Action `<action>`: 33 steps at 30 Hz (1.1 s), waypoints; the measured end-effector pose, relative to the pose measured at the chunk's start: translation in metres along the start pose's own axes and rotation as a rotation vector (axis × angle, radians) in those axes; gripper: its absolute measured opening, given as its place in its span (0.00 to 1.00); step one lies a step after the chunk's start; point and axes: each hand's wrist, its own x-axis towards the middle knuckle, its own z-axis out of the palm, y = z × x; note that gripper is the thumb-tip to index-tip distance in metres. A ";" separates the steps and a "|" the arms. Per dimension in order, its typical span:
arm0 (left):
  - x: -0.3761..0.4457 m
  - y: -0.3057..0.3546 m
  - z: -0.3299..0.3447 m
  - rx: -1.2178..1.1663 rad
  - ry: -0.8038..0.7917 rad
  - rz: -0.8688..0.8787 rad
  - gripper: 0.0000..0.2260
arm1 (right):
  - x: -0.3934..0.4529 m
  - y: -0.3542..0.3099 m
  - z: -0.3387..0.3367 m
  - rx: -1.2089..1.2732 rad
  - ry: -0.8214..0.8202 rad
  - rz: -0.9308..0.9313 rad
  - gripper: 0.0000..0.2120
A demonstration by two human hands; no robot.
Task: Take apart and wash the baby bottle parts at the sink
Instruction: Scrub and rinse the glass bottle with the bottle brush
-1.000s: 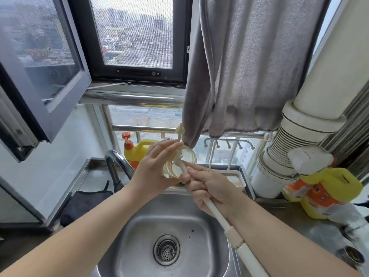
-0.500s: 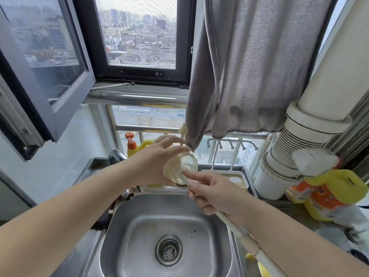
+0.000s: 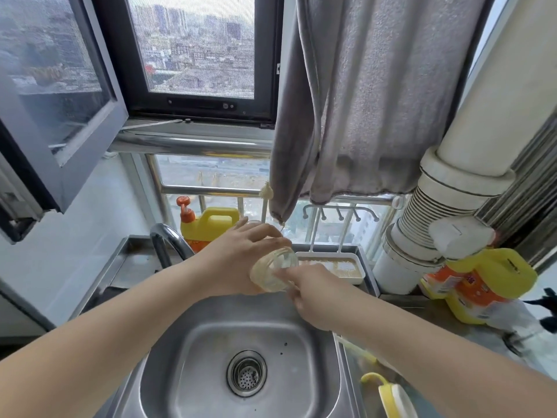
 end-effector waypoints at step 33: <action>-0.028 -0.003 0.004 -0.233 0.041 -0.310 0.37 | 0.010 0.002 -0.027 -0.503 0.062 -0.130 0.24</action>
